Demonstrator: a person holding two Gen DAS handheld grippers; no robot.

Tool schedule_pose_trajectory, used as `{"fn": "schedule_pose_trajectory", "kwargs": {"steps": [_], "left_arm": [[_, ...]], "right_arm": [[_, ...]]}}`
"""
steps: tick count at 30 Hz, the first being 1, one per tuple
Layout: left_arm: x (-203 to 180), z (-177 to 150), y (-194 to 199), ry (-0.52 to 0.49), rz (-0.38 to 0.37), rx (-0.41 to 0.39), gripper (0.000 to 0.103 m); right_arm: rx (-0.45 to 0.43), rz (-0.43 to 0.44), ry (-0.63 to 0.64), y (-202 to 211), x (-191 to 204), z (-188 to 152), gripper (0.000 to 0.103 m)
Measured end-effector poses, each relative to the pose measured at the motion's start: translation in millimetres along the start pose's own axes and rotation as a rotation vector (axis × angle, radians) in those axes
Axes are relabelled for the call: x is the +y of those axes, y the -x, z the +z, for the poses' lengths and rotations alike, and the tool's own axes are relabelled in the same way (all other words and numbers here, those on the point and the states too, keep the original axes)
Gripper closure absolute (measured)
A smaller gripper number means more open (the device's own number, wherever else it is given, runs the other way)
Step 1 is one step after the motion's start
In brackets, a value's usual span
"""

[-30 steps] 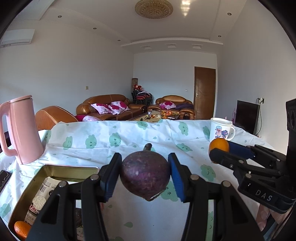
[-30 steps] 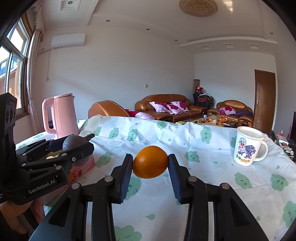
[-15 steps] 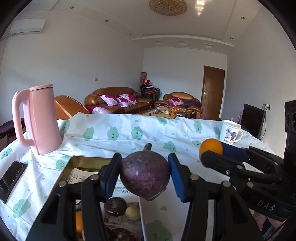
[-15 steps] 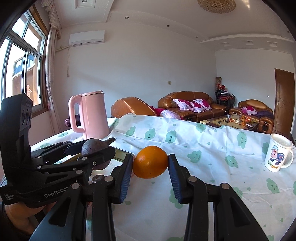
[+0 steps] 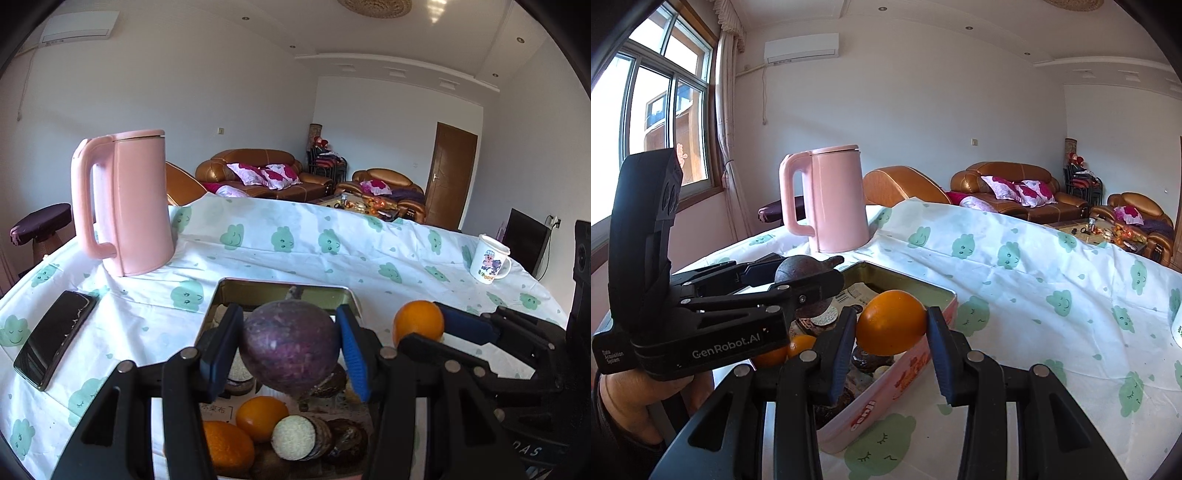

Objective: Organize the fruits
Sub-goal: 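Carry the passion fruit with left gripper while right carries the mandarin over the tin, then open both grippers to drop the passion fruit and mandarin into the tin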

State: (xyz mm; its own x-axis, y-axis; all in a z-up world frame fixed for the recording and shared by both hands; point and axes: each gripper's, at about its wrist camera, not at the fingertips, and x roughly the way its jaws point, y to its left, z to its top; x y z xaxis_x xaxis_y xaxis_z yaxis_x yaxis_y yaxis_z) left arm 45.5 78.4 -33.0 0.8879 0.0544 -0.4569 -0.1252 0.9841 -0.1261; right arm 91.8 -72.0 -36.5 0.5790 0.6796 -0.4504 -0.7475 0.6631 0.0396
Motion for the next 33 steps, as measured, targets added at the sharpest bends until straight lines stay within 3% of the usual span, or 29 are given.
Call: {"fn": "schedule_pose_trajectory", "kwargs": {"steps": [10,23,25,29,33], "left_arm": [[15,-12,-8,0.005,-0.004,0.065,0.050],[16,-21,-16,-0.012,-0.002,0.122,0.049],[15,-21,-15,-0.014,0.001,0.122,0.048],[13,-20,-11,-0.021,0.000,0.112,0.029],[9,-19,-2,-0.034,-0.017,0.087,0.025]], "right_arm": [[0.085,0.003,0.057,-30,22,-11,0.062],[0.173,0.025,0.043,-41,20,-14,0.061],[0.180,0.044,0.044,-42,21,-14,0.052],[0.155,0.024,0.078,-37,27,-15,0.031],[0.130,0.019,0.057,-31,23,-14,0.031]]}}
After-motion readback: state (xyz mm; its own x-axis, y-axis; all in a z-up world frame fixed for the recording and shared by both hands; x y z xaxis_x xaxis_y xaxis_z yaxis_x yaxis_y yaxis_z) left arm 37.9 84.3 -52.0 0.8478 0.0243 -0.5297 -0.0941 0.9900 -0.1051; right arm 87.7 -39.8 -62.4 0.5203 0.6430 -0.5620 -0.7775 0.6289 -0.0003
